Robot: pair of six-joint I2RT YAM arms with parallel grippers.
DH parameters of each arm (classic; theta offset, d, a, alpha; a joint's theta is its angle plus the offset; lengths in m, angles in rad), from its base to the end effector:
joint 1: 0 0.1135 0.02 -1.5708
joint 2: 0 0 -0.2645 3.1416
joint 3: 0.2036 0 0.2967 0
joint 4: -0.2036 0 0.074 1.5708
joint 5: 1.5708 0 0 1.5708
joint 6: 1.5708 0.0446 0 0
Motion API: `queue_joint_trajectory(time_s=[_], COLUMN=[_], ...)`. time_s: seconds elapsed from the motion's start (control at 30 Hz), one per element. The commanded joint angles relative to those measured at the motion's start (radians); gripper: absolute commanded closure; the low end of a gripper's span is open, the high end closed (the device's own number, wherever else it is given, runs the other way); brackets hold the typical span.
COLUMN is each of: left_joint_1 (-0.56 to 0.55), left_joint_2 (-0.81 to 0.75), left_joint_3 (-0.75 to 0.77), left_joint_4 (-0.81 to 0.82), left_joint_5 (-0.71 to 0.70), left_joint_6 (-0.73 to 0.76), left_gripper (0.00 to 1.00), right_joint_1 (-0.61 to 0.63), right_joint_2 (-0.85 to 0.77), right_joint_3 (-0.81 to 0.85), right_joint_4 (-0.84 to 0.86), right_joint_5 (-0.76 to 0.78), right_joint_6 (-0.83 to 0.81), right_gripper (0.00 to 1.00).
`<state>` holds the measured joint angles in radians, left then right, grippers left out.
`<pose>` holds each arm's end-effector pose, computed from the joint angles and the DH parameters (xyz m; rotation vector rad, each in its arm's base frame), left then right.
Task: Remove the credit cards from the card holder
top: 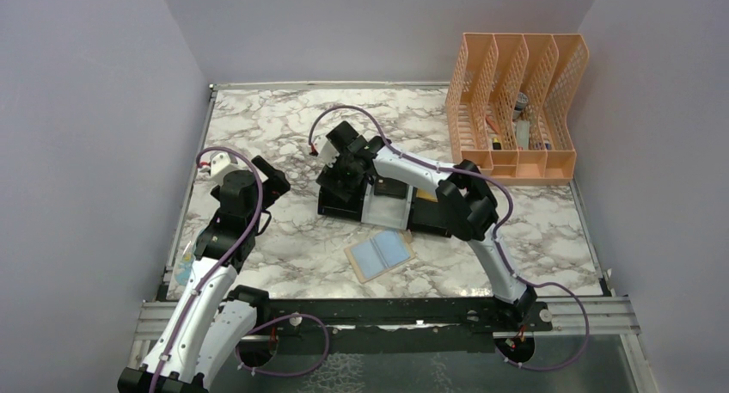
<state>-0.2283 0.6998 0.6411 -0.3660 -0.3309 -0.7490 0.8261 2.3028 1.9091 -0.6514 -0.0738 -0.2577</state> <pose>0.2148 -0.0350 0.2788 -0.7131 1.8513 -0.3067 0.3687 0.4049 0.1517 -1.3852 2.2500 0.2929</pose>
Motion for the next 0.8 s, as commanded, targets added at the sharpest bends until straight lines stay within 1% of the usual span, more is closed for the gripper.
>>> queue_joint_trajectory(time_s=[0.0,0.3,0.5,0.6,0.77], left_joint_1=[0.006,0.006,0.006,0.006,0.006], left_joint_2=[0.003,0.01,0.012,0.015,0.017], left_joint_3=[0.011,0.014,0.014,0.015,0.018], left_joint_4=[0.036,0.04,0.039,0.04,0.042], left_joint_5=[0.02,0.028,0.032,0.035,0.038], left_joint_6=[0.008,0.013,0.014,0.014,0.012], left_gripper=[0.06,0.06,0.06,0.06,0.06], right_joint_1=[0.006,-0.012,-0.036,-0.042,-0.042], right_joint_2=[0.066,0.125,0.139,0.144,0.133], right_joint_3=[0.013,-0.008,-0.02,-0.022,-0.011], right_joint_4=[0.004,-0.03,-0.061,-0.081,-0.096], right_joint_5=[0.097,-0.028,-0.125,-0.154,-0.143], right_joint_6=[0.007,0.079,0.083,0.084,0.071], right_gripper=[0.01,0.0,0.01,0.05,0.18])
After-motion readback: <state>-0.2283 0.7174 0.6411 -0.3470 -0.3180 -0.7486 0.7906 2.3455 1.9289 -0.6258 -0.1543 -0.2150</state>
